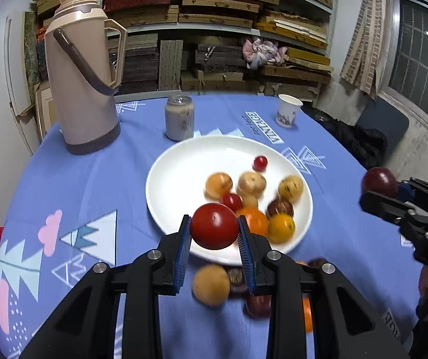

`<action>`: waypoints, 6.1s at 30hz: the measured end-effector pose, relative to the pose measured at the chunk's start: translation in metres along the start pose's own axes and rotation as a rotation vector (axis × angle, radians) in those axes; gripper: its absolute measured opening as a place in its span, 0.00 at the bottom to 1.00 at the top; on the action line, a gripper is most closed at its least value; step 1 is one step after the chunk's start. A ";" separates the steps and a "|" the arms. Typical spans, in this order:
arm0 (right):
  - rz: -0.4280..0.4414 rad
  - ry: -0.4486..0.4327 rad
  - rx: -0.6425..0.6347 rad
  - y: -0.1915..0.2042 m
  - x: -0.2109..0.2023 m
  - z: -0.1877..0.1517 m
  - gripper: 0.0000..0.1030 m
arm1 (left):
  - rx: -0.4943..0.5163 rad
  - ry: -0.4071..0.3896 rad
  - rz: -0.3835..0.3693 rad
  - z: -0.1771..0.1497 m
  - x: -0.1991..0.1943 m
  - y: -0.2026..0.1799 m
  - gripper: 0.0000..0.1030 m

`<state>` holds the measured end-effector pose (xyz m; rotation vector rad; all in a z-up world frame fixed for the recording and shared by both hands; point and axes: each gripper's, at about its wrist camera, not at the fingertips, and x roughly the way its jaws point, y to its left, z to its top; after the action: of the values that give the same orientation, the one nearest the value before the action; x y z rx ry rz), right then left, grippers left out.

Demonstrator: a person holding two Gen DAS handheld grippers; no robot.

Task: Organize fruits
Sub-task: 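Place the plum and red tomato on the white plate, opening both tools, then move both open tools back to the fruit pile, then grasp a dark brown fruit with the right tool while the left grasps a striped squash-like fruit, then carry the brown fruit and striped fruit onto the white plate, opening both tools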

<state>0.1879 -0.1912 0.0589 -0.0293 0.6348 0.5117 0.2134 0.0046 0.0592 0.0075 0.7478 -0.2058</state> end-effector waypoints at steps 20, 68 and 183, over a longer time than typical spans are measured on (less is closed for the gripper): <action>-0.059 0.145 0.044 -0.018 0.120 0.009 0.38 | -0.033 0.103 0.087 0.013 0.078 0.006 0.30; 0.013 -0.005 0.147 -0.036 0.071 -0.021 0.62 | 0.084 -0.016 0.160 -0.002 0.045 -0.027 0.72; -0.060 0.204 0.074 -0.018 0.067 -0.096 0.39 | -0.047 0.142 0.119 -0.064 0.062 0.037 0.43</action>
<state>0.1892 -0.1944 -0.0597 -0.0312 0.8499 0.4301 0.2214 0.0341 -0.0322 0.0219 0.8905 -0.0747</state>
